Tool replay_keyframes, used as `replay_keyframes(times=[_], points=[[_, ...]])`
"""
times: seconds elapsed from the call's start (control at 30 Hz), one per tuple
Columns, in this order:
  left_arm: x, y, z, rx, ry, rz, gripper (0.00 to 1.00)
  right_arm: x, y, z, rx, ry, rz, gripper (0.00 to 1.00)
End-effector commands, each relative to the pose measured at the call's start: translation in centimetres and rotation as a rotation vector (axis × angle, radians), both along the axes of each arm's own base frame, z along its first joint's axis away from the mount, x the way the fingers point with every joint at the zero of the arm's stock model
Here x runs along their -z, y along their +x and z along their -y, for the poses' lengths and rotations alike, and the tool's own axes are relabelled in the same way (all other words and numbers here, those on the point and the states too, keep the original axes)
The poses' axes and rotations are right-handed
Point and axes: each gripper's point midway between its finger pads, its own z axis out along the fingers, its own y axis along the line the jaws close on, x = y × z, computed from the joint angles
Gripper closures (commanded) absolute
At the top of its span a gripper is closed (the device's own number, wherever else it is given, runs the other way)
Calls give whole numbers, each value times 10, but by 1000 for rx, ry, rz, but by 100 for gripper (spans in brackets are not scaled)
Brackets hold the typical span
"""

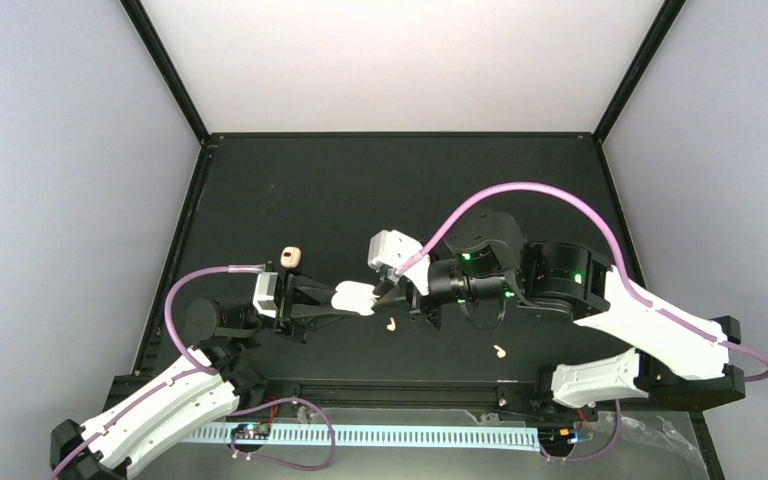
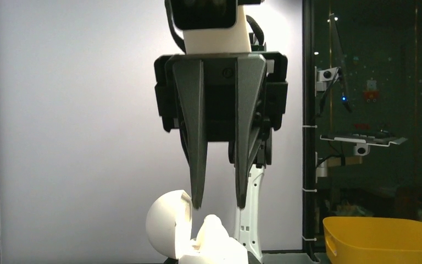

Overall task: Insert the wireless bluetooth earbuds into the charging case
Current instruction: Adjust the earbud with the charging case.

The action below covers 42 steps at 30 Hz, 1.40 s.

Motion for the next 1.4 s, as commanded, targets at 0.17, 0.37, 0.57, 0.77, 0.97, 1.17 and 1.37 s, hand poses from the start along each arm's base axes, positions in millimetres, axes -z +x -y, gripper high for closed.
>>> replay_keyframes(times=[0.17, 0.37, 0.57, 0.77, 0.97, 1.17, 1.37], points=[[-10, -5, -4, -14, -26, 56, 98, -49, 7, 24, 82, 135, 54, 62], [-13, -7, -4, -11, -30, 66, 98, -32, 38, 16, 251, 116, 66, 43], [-13, -8, -4, -7, -25, 68, 98, -25, 44, 9, 278, 113, 61, 37], [-14, -9, -5, -6, -31, 74, 98, -18, 46, 5, 280, 93, 57, 37], [-15, -9, -6, -11, -35, 75, 98, -10, 40, 3, 245, 67, 41, 37], [-16, -9, -6, -14, -37, 75, 99, 3, 35, -1, 215, 27, 18, 37], [-18, -10, -8, -13, -43, 80, 98, 10, 37, -3, 220, 5, 15, 37]])
